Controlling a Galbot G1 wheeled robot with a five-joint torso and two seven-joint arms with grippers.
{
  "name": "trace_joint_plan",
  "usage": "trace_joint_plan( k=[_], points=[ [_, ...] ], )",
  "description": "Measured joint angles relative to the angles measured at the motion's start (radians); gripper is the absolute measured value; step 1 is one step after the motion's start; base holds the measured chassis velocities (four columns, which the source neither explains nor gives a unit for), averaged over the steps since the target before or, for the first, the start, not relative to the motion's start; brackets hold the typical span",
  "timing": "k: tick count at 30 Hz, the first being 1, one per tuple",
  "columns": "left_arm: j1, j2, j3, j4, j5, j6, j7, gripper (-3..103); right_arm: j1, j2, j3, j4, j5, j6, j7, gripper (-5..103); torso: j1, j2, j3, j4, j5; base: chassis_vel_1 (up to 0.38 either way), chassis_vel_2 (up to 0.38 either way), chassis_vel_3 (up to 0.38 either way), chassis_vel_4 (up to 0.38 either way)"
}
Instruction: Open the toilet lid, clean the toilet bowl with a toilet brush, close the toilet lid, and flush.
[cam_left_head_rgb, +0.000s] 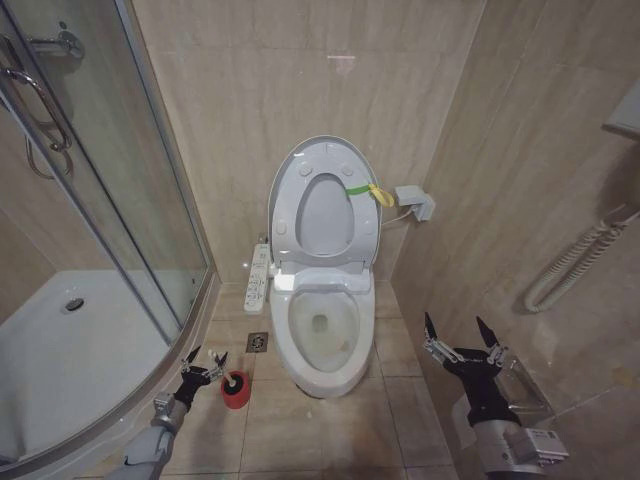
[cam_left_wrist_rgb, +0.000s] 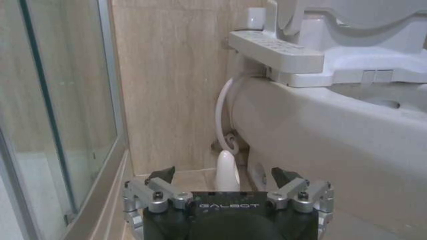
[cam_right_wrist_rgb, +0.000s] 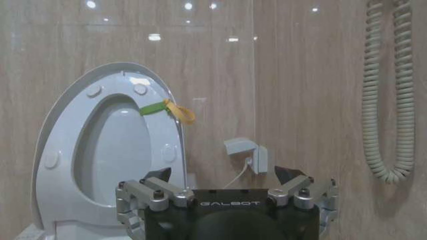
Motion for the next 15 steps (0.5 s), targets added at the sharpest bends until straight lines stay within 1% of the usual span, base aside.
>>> trace_joint_plan(
  k=[12,13,15],
  points=[
    [-0.009,-0.018,-0.003,0.038,0.002,-0.013,-0.006,97,0.000,0.000,0.000,0.000,0.000,0.000,0.000,100,0.000,0.000,0.000,0.0000,-0.0001,0.000,0.000,0.000,0.000],
    [-0.009,-0.018,-0.004,0.038,0.002,-0.014,-0.007,94,0.000,0.000,0.000,0.000,0.000,0.000,0.000,100,0.000,0.000,0.000,0.0000,-0.0001,0.000,0.000,0.000,0.000],
    [-0.008,-0.017,-0.005,0.036,0.004,-0.014,-0.009,94,0.000,0.000,0.000,0.000,0.000,0.000,0.000,100,0.000,0.000,0.000,0.0000,-0.0001,0.000,0.000,0.000,0.000]
  ],
)
